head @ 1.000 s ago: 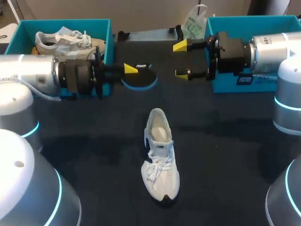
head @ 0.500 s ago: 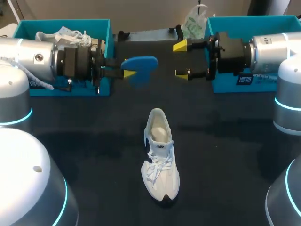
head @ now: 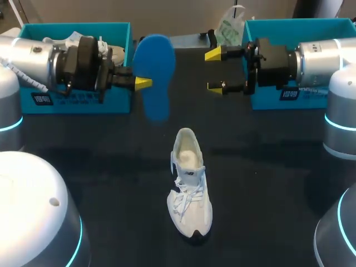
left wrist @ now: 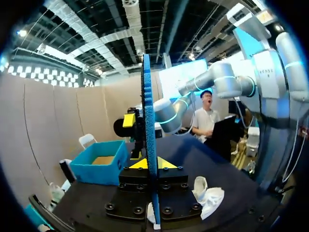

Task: Take the shoe out of the shoebox, open the shoe tongue, remove and reinsert the insole, then place the shoe into the shoebox

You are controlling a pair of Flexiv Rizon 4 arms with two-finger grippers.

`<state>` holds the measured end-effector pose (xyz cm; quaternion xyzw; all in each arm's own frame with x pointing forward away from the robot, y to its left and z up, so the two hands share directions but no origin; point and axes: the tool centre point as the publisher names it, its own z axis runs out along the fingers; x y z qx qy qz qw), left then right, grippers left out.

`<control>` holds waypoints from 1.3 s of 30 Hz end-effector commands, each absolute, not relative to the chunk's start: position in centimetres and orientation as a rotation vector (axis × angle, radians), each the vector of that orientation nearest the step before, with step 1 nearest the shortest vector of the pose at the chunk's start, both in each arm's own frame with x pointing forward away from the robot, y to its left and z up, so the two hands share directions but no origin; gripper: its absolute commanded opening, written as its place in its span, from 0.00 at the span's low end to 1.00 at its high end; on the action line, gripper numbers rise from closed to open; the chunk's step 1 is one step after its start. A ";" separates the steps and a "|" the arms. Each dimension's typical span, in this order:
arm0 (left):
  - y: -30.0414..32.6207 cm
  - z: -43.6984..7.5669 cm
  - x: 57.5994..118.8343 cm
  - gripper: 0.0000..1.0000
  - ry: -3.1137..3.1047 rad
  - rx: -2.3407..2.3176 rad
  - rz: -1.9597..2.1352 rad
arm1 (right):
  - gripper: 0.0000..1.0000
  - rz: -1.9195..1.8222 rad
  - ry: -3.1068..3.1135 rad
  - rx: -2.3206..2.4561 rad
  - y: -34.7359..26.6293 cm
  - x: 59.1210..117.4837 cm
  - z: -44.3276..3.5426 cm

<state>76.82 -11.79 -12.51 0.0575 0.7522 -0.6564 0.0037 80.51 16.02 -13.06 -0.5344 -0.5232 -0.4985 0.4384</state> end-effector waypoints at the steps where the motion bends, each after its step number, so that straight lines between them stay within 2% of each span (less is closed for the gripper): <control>1: -12.8 -12.5 76.9 0.00 2.673 -1.069 -2.621 | 1.00 -1.239 -1.301 -1.331 16.1 80.5 -13.1; 3: -13.5 -12.6 76.5 0.00 2.812 -1.199 -2.611 | 1.00 -1.239 -1.301 -1.331 16.1 80.5 -13.1; 13: -13.5 -12.6 76.5 0.00 2.812 -1.199 -2.611 | 1.00 -1.239 -1.301 -1.331 16.1 80.5 -13.1; 18: -13.5 -13.8 77.3 0.00 2.700 -1.928 -2.635 | 1.00 -1.239 -1.301 -1.331 16.1 80.5 -13.1; 23: -13.9 -14.7 78.0 0.00 2.592 -2.328 -2.557 | 1.00 -1.239 -1.301 -1.331 16.1 80.5 -13.1; 39: -15.0 -16.0 78.8 0.00 2.272 -2.711 -2.509 | 1.00 -1.239 -1.301 -1.331 16.1 80.5 -13.1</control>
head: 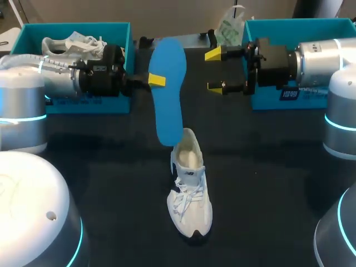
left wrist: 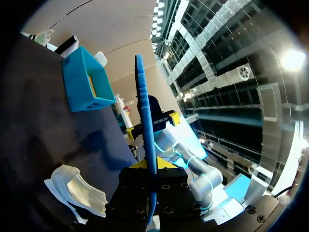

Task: Take the shoe out of the shoebox, open the shoe tongue, remove and reinsert the insole, then place the shoe into the shoebox

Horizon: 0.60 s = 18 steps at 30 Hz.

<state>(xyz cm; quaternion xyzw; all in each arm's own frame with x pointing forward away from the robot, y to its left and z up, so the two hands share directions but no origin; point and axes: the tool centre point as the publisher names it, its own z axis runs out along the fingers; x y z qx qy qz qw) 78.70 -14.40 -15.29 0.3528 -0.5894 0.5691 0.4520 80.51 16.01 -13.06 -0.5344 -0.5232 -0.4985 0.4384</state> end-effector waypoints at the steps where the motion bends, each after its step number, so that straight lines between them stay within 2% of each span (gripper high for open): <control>1: -15.1 -16.2 78.8 0.00 -1.017 1.229 1.131 | 1.00 -1.239 -1.301 -1.331 16.1 80.5 -13.1; 18: -16.3 -18.1 80.5 0.00 -1.026 1.296 1.195 | 1.00 -1.155 -1.380 -1.404 15.9 80.6 -12.8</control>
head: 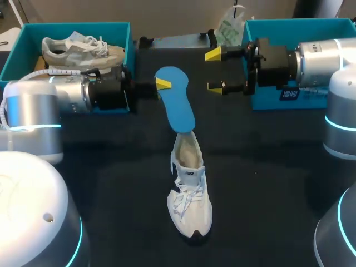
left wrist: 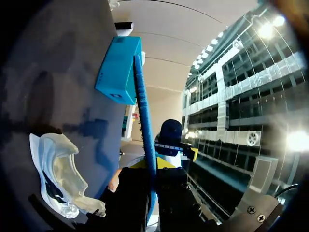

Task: Take the shoe out of the shoebox, open the shoe tongue, remove and reinsert the insole, then place the shoe into the shoebox

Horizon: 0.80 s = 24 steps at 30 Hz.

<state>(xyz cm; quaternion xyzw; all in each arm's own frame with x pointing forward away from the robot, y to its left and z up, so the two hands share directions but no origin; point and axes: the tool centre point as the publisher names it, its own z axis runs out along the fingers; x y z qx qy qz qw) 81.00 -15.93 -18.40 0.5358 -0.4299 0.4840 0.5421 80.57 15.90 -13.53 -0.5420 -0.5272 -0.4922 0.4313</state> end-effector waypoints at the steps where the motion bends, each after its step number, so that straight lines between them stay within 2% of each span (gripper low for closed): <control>1: -16.3 -18.2 80.5 0.00 -1.037 1.295 1.204 | 1.00 -1.128 -1.390 -1.424 15.9 80.7 -12.7; 14: -16.4 -18.5 80.9 0.00 -1.087 1.289 1.260 | 1.00 -0.815 -1.637 -1.646 16.3 81.1 -9.8; 24: -16.4 -18.5 80.9 0.00 -1.087 1.289 1.260 | 1.00 -0.488 -1.864 -1.912 18.3 81.0 -4.9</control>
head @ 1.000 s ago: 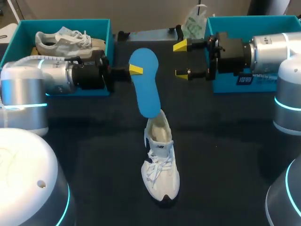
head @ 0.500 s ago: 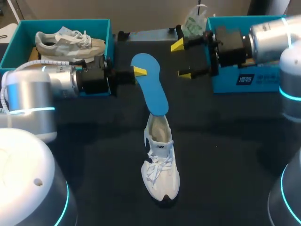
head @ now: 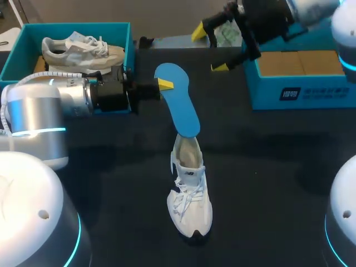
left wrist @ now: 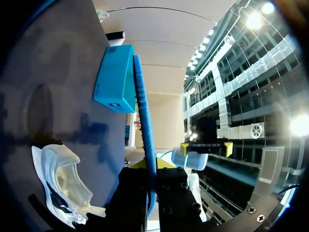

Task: Take the shoe out of the shoebox, open the shoe tongue, remove and reinsert the insole, then place the shoe into the shoebox

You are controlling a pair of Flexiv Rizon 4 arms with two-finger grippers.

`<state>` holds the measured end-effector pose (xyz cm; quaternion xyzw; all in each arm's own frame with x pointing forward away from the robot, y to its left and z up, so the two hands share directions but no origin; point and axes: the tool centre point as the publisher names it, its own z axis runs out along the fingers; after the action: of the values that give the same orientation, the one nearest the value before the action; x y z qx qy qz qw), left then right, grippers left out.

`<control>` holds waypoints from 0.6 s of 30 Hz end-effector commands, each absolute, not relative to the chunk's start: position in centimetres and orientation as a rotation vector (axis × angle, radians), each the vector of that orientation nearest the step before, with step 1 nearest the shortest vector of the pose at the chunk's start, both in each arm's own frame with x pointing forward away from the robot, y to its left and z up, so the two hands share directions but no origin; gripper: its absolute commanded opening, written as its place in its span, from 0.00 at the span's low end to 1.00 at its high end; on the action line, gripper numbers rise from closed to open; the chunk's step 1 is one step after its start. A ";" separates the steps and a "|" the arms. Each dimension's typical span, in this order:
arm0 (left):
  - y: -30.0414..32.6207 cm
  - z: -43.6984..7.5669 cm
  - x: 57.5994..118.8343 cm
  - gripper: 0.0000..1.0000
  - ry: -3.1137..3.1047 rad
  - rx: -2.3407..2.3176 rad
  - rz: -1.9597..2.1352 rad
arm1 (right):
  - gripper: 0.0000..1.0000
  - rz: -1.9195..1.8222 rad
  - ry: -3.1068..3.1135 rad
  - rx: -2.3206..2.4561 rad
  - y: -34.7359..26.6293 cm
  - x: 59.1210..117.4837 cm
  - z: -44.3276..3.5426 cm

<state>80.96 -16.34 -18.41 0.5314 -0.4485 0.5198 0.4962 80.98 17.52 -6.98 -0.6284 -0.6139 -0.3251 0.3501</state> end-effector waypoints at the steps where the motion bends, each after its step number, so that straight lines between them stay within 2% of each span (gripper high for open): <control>1: -16.4 -18.5 80.9 0.00 -1.087 1.289 1.260 | 1.00 -0.447 -1.880 -1.934 18.5 81.0 -4.4; 13: -16.4 -18.5 80.9 0.00 -1.087 1.289 1.260 | 1.00 -0.056 -1.989 -2.106 20.9 80.5 -1.0; 18: -16.4 -18.5 80.9 0.00 -1.087 1.289 1.260 | 1.00 -0.083 -2.068 -2.115 21.9 80.0 -0.2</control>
<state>80.96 -16.35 -18.42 0.5314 -0.4486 0.5198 0.4962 80.24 21.07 -0.71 -0.6924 -0.6589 -0.1706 0.2393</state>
